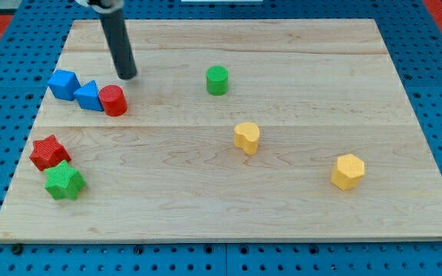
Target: Move the red circle diagonal to the green star
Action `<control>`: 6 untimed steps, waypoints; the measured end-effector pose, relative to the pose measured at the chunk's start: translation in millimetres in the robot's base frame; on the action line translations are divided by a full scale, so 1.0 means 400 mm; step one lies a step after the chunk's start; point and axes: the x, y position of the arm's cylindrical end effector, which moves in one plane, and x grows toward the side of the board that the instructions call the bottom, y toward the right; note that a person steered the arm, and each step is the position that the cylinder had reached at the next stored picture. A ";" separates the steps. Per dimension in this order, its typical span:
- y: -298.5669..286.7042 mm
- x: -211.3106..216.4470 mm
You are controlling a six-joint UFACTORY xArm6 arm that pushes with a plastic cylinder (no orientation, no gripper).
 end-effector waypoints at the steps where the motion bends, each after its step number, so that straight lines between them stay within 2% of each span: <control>1: -0.030 0.126; 2: -0.030 0.293; 3: -0.030 0.354; 4: -0.021 0.246; 5: 0.056 0.199; 6: 0.099 0.297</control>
